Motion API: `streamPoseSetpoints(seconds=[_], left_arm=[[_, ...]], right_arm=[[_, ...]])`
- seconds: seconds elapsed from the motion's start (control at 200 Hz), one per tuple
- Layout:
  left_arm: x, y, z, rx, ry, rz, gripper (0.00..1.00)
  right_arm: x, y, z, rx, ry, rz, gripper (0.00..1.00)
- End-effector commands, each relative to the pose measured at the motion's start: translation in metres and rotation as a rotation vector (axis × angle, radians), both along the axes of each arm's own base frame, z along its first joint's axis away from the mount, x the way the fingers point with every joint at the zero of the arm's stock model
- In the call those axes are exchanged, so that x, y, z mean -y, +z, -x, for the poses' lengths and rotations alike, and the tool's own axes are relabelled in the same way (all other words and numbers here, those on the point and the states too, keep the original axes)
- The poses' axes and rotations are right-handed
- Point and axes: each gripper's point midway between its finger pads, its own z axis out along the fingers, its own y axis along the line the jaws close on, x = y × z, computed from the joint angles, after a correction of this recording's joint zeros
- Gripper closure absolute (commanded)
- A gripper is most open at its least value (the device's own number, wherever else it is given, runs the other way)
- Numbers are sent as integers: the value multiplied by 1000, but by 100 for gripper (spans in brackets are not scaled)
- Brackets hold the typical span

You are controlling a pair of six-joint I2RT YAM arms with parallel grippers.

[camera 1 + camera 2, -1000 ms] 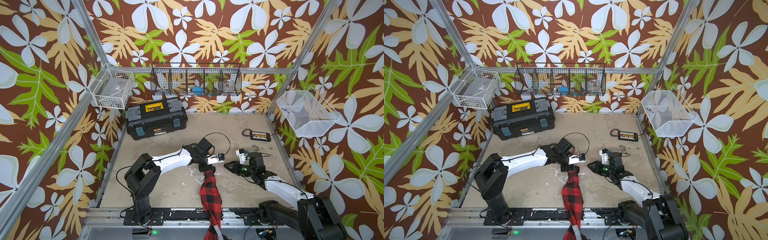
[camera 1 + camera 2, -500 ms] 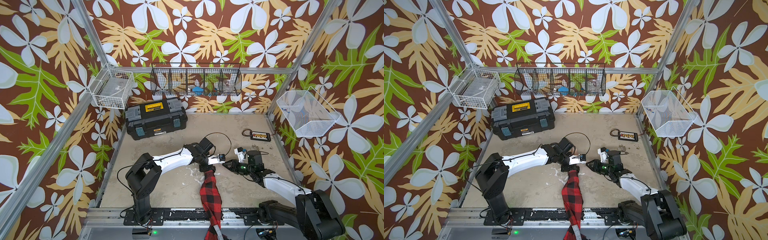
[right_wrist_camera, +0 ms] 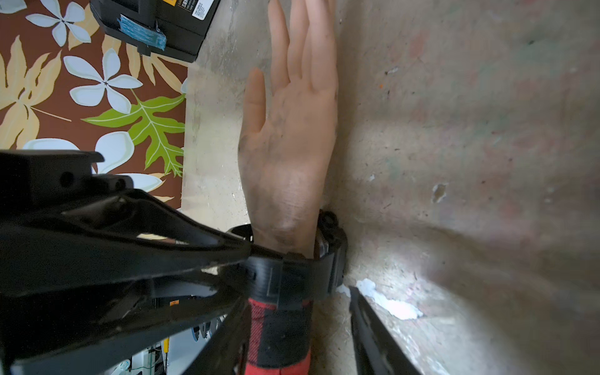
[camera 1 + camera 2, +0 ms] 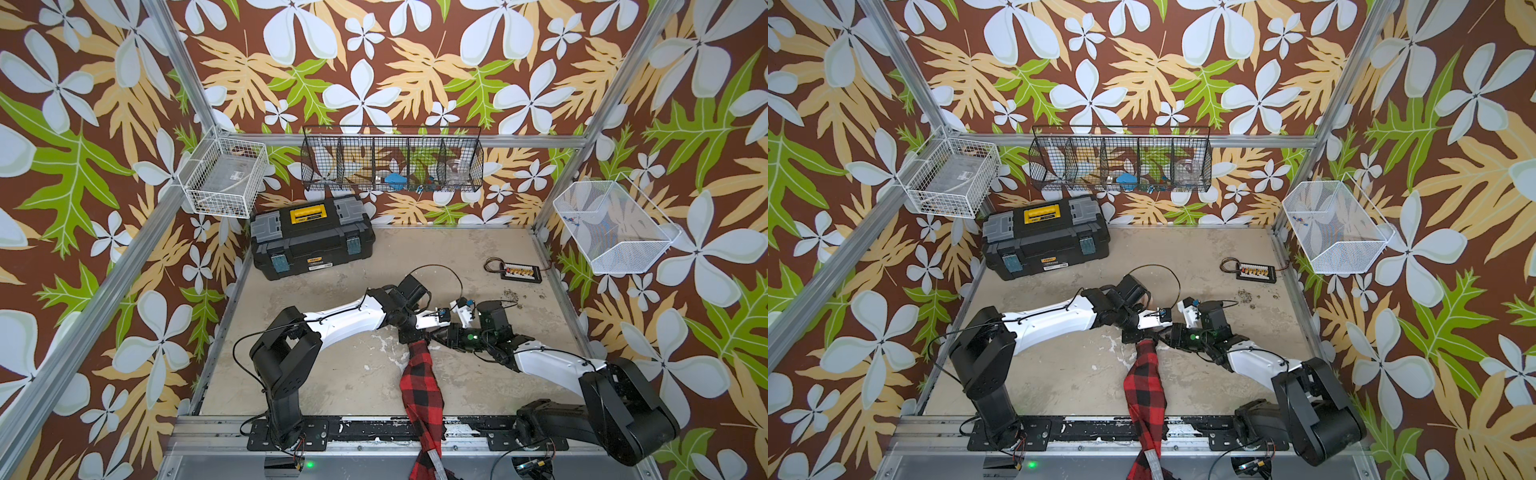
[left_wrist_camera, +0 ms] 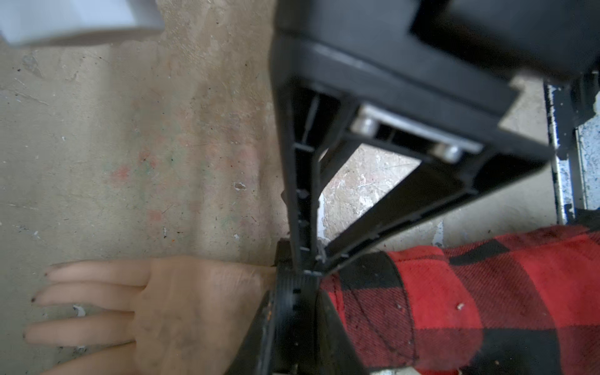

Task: Take off the watch
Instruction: Untie the watch from the hand.

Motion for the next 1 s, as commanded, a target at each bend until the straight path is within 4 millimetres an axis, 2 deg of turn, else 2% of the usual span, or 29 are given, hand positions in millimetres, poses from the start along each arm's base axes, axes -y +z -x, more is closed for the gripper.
streamPoseSetpoints(seconds=[0.0,0.535,0.716,0.856,0.996], left_arm=[[6,11,2,1,-8,48,78],[7,18,5,-3,3,91,78],[6,18,5,2,14,98,78],[3,21,1,24,52,116,64],[4,33,-7,47,123,155,53]], right_arm=[[-2,0,-5,18,-6,-6,50],[8,-30,1,-33,-25,83,54],[8,-29,0,-32,-20,89,54],[9,-23,-1,-17,-28,91,54],[12,-17,-4,1,-43,105,54]])
